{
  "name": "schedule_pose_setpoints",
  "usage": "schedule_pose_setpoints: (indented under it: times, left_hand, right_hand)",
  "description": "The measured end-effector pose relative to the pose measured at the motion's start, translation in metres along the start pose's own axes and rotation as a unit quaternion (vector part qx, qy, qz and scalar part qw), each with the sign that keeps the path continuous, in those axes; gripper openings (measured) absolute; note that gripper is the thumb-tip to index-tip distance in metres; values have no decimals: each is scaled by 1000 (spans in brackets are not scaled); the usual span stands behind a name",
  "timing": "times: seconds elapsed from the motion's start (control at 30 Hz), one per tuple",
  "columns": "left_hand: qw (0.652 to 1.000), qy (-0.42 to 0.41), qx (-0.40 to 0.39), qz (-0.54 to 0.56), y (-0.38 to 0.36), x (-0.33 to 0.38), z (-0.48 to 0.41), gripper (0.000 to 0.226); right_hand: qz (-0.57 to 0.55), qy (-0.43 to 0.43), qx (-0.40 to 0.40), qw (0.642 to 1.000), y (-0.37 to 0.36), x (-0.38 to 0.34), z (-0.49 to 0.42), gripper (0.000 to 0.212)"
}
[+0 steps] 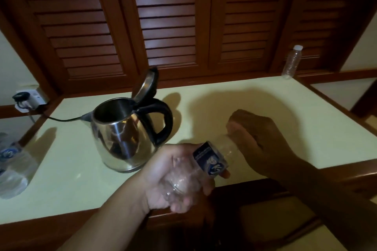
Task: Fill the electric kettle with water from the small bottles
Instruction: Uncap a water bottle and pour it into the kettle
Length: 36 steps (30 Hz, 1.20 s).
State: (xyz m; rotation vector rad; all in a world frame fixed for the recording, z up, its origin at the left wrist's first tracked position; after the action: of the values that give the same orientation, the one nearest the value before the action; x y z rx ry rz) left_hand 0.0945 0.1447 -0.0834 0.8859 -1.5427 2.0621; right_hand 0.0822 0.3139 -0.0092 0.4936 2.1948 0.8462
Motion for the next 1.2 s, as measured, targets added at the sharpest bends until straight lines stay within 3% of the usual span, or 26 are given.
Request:
schedule_pose_setpoints:
  times: [0.1, 0.17, 0.2, 0.23, 0.3, 0.33, 0.37, 0.4, 0.47, 0.5, 0.6, 0.63, 0.67, 0.97, 1.1, 1.2]
  left_hand:
    - [991, -38, 107, -71, 4, 28, -45, 55]
    - [952, -104, 199, -209, 0, 57, -77, 48]
    - [903, -130, 255, -321, -4, 71, -92, 48]
    - [821, -143, 313, -456, -10, 84, -105, 51]
    - [591, -175, 379, -691, -25, 102, -130, 46]
    - [508, -188, 390, -745, -30, 106, -144, 43]
    - [468, -192, 402, -763, -32, 109, -156, 42]
    - [458, -195, 418, -760, -30, 112, -169, 45]
    - [504, -179, 444, -719, -19, 117, -193, 52]
    - [556, -159, 441, -687, -12, 119, -206, 55]
    - [756, -124, 359, -533, 10, 118, -243, 57]
    - [797, -120, 328, -493, 14, 117, -253, 55]
    - [816, -119, 308, -474, 18, 116, -262, 54]
    - [799, -115, 344, -479, 49, 145, -338, 41]
    - [786, -122, 379, -473, 69, 163, -373, 37]
    - [766, -152, 426, -456, 91, 179, -399, 40]
  right_hand:
    - [-37, -78, -2, 996, 28, 47, -2, 56]
    - [-78, -189, -18, 979, 52, 84, 0, 65]
    - [-88, -247, -25, 965, 63, 104, 2, 66]
    - [-98, -298, -33, 949, 74, 123, 4, 63]
    - [-127, -356, -58, 924, 89, 159, 7, 54]
    - [-130, -369, -80, 917, 97, 172, 5, 53]
    - [-131, -377, -91, 912, 105, 185, 4, 55]
    - [-141, -378, -88, 911, 114, 196, 3, 58]
    - [-137, -352, -61, 924, 137, 212, -1, 62]
    - [-126, -324, -50, 936, 148, 219, -3, 59]
    - [-140, -260, -44, 954, 169, 243, -8, 42]
    - [-142, -242, -56, 958, 172, 255, -9, 38]
    - [-146, -223, -69, 961, 175, 264, -10, 37]
    - [-206, -142, -8, 968, 200, 344, -11, 30]
    - [-262, -161, 26, 951, 201, 376, -15, 31]
    - [-283, -226, 68, 930, 192, 416, -10, 32]
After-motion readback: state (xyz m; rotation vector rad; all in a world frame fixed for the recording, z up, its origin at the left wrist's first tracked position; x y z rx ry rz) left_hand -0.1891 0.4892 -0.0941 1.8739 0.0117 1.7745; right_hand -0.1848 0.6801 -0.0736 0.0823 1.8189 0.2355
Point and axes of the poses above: each hand's wrist, its own z-axis away from the middle knuckle, its own y-axis out of the back of the hand, x = y × z, the point moved 5 cm from there along -z, towards the middle knuckle, and after that the axes turned 9 degrees about -x, right-handed, at the moved point
